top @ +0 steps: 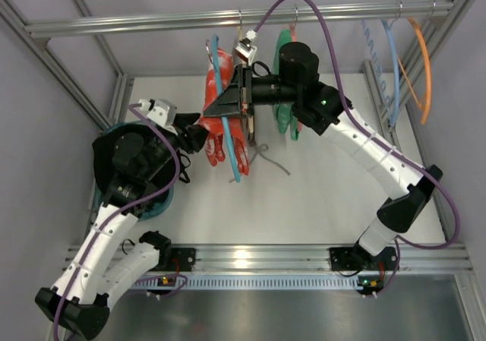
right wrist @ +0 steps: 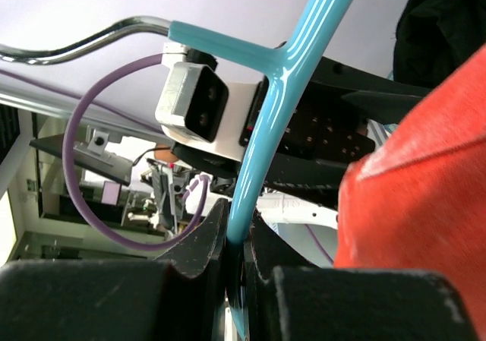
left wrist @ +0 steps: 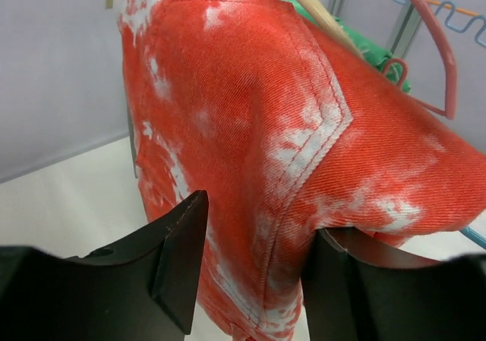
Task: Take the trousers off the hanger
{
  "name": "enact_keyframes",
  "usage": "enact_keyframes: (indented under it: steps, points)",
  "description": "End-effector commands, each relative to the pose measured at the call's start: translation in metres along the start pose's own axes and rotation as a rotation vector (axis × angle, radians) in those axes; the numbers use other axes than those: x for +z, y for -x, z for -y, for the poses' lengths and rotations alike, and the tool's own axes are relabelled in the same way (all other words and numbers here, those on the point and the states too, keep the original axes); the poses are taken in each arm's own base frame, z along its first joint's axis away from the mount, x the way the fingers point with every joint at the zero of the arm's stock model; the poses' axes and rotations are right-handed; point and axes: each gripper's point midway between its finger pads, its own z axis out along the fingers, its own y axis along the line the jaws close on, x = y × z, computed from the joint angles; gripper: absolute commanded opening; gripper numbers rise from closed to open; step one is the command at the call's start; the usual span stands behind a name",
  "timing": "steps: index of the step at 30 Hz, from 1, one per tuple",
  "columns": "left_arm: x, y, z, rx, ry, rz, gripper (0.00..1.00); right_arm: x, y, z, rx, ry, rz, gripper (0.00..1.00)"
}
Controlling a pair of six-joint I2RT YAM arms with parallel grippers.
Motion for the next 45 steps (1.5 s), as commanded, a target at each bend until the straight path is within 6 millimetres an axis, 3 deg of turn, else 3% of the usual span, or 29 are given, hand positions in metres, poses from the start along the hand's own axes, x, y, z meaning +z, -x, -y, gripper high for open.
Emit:
enact_keyframes:
  steps: [1, 7, 13, 16, 22, 26, 33, 39, 40, 45]
  points:
    - [0.006, 0.03, 0.006, 0.021, -0.024, 0.13, 0.55, -0.013, 0.002, -0.083, -0.218, 0.22, 0.028, 0.0]
    - [0.012, 0.03, 0.007, 0.003, -0.028, 0.145, 0.66, -0.01, 0.0, -0.084, -0.221, 0.219, 0.025, 0.0]
    - [0.019, 0.03, 0.015, 0.014, -0.043, 0.165, 0.86, -0.007, -0.003, -0.086, -0.223, 0.225, 0.017, 0.0]
    - [0.023, 0.03, 0.01, 0.007, -0.013, 0.163, 0.89, -0.006, -0.004, -0.088, -0.224, 0.232, 0.015, 0.0]
    - [0.03, 0.032, -0.021, -0.031, 0.155, 0.196, 0.89, -0.007, -0.011, -0.099, -0.239, 0.258, 0.0, 0.0]
    - [0.032, 0.038, -0.032, -0.047, 0.217, 0.228, 0.81, -0.009, -0.014, -0.1, -0.235, 0.262, -0.009, 0.0]
    - [0.045, 0.044, -0.027, -0.056, 0.175, 0.257, 0.52, -0.015, -0.02, -0.108, -0.23, 0.293, -0.03, 0.0]
    - [0.047, 0.057, -0.013, -0.045, 0.101, 0.274, 0.12, -0.024, -0.02, -0.108, -0.236, 0.29, -0.023, 0.0]
    - [0.046, 0.061, -0.015, -0.052, 0.116, 0.28, 0.0, -0.026, -0.02, -0.107, -0.237, 0.286, -0.02, 0.0]
    - [0.037, 0.09, -0.016, -0.089, 0.15, 0.294, 0.0, -0.046, -0.004, -0.099, -0.259, 0.246, 0.037, 0.0]
